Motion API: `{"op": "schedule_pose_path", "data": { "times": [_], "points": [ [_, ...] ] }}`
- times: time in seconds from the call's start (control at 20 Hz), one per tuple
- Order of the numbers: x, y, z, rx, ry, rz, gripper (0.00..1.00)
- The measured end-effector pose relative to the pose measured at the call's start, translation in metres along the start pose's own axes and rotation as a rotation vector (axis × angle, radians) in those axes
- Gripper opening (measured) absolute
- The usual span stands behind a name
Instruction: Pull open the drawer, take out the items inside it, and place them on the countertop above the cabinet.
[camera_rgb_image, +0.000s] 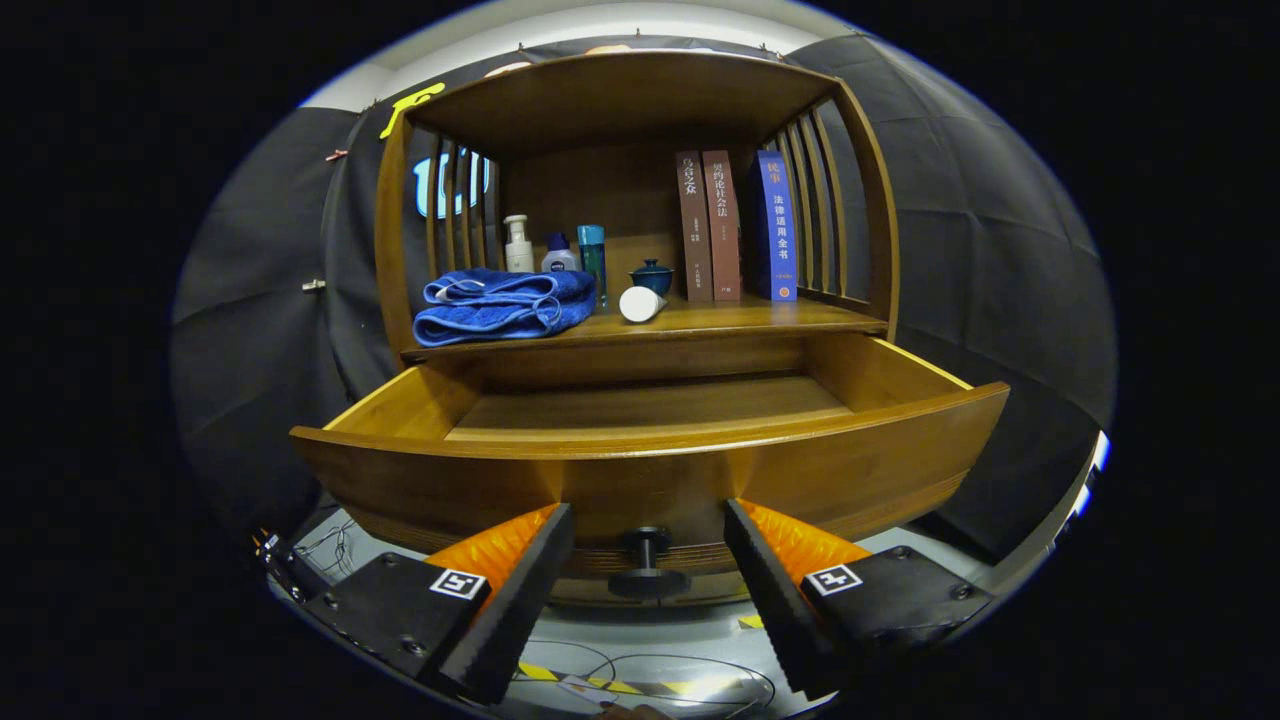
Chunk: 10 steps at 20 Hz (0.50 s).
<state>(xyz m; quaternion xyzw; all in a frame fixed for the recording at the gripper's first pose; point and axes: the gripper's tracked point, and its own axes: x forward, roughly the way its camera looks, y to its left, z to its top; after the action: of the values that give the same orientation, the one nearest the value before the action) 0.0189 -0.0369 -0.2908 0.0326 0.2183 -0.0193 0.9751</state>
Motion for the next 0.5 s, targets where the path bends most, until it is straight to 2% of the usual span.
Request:
{"op": "schedule_pose_path", "data": {
  "times": [0.5],
  "points": [
    [0.095, -0.005, 0.02, -0.016, 0.025, -0.006, 1.0]
  ]
}}
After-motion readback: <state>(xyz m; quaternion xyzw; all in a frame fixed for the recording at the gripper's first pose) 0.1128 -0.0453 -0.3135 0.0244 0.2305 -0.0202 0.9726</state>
